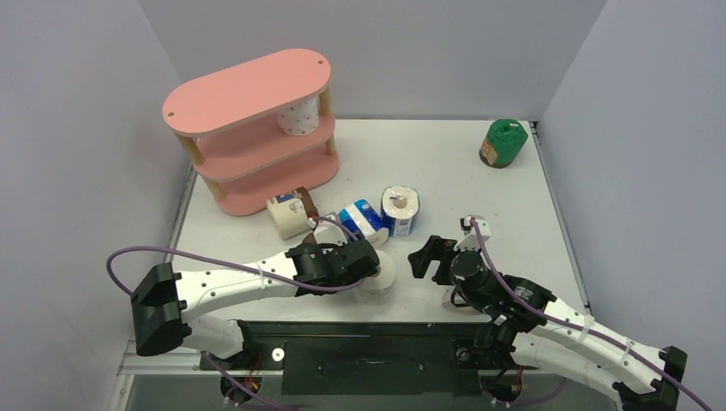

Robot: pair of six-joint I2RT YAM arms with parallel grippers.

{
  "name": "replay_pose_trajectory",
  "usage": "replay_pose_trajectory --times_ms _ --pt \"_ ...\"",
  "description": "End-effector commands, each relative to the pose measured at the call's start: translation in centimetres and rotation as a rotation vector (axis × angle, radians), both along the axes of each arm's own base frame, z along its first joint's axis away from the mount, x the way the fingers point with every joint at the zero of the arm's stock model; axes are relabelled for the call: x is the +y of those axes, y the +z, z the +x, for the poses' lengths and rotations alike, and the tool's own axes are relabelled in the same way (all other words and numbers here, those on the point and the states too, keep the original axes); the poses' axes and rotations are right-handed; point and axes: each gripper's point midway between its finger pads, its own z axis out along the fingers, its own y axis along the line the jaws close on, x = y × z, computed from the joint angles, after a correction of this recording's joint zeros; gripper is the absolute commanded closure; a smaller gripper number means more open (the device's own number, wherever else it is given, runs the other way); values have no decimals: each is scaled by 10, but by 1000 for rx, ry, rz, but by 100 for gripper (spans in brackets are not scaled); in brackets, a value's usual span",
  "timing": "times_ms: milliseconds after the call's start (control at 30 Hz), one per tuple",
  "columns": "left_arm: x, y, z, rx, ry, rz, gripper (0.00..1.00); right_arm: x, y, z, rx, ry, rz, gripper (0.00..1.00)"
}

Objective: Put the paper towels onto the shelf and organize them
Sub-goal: Pick up the paper towel from the center of the board.

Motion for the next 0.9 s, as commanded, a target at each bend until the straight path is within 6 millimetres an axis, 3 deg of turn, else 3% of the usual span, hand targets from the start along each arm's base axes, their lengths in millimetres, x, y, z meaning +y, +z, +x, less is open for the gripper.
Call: replay_pose_trajectory --times_ms 0,167,533,867 --pt "-8 4 8 -14 16 -37 30 1 5 3 -17 -17 34 11" --pt "-6 -2 7 0 14 -25 33 1 4 3 -16 -17 32 11" --pt "-2 -10 4 13 15 -13 56 3 -1 2 -10 -11 31 11" --pt "-2 14 5 -20 8 -51 80 3 6 1 -16 -9 49 11"
